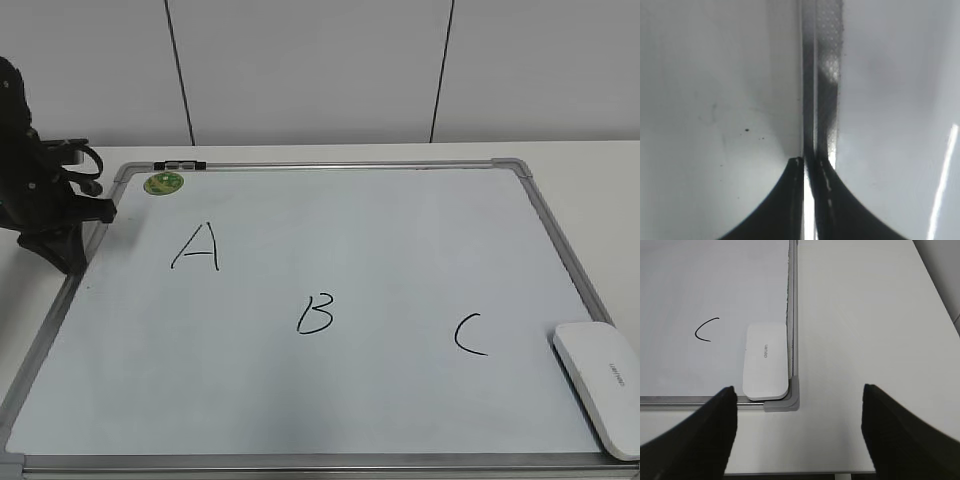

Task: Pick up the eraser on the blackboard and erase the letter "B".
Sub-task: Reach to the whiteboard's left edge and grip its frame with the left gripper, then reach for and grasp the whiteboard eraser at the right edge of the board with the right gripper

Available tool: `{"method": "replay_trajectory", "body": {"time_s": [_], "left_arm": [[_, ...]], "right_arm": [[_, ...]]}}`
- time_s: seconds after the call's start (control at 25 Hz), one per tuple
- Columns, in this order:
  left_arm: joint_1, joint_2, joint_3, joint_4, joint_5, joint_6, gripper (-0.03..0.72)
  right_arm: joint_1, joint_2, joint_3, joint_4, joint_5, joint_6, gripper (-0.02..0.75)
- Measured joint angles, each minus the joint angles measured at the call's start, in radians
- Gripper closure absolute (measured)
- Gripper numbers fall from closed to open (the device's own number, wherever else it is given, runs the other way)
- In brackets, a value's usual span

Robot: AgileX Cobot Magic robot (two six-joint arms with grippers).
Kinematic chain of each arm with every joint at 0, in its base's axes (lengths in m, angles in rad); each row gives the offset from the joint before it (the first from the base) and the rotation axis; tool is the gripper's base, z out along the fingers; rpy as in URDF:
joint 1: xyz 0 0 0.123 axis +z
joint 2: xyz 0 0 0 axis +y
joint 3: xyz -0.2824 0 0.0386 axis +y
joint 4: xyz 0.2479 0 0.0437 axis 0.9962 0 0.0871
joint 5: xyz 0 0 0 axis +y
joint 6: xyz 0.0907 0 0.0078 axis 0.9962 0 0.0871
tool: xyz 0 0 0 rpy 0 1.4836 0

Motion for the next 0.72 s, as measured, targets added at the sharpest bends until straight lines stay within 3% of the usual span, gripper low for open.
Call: {"method": "replay_trajectory", "body": {"time_s": [0.72], "left_arm": [[0.0, 0.0, -0.002, -0.002, 0.002, 0.0, 0.666]], "right_arm": [[0.0, 0.078, -0.026, -0.026, -0.058, 0.0, 0.164]]}}
